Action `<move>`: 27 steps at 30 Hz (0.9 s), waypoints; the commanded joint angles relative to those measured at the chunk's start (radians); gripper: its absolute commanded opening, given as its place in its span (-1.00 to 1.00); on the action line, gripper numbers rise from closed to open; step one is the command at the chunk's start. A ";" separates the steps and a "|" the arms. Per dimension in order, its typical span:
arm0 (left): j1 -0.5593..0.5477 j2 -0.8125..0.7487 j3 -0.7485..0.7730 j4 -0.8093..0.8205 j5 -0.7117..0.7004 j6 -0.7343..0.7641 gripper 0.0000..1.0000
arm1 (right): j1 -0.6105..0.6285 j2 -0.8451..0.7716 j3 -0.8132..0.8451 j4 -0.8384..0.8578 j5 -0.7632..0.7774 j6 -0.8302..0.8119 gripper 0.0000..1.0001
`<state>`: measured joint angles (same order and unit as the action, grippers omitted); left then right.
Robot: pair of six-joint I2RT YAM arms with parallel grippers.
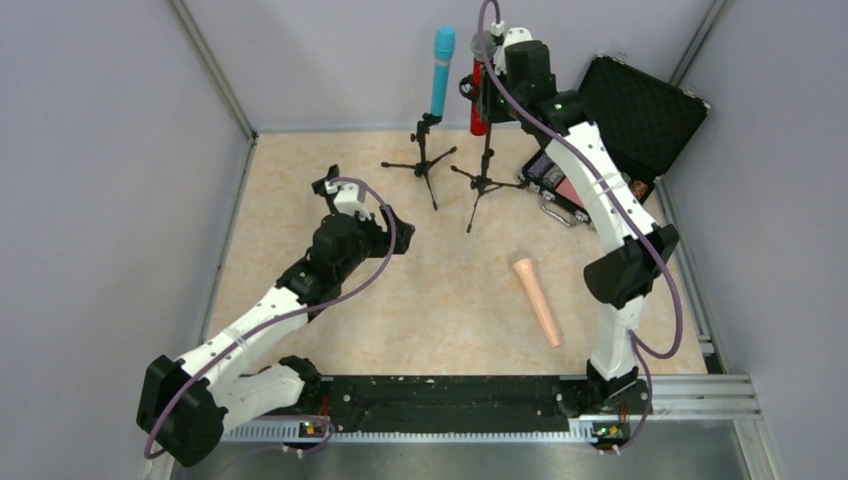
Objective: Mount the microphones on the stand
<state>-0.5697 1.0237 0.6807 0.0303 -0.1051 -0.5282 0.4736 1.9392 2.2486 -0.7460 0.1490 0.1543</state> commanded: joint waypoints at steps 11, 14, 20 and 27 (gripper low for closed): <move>0.004 -0.005 0.016 0.019 0.005 0.007 0.74 | -0.023 0.070 0.084 -0.022 0.071 0.081 -1.00; 0.005 -0.007 0.015 0.017 0.005 0.005 0.74 | -0.023 0.086 0.083 -0.037 0.096 0.088 -1.00; 0.005 -0.015 0.014 0.011 0.002 0.005 0.74 | -0.023 0.084 0.057 -0.059 0.169 0.112 -1.00; 0.005 -0.009 0.012 0.017 0.015 -0.009 0.74 | -0.023 0.046 -0.020 -0.052 0.230 0.121 -1.00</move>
<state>-0.5697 1.0237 0.6807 0.0296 -0.1009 -0.5289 0.4538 2.0190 2.2646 -0.8238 0.3138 0.2718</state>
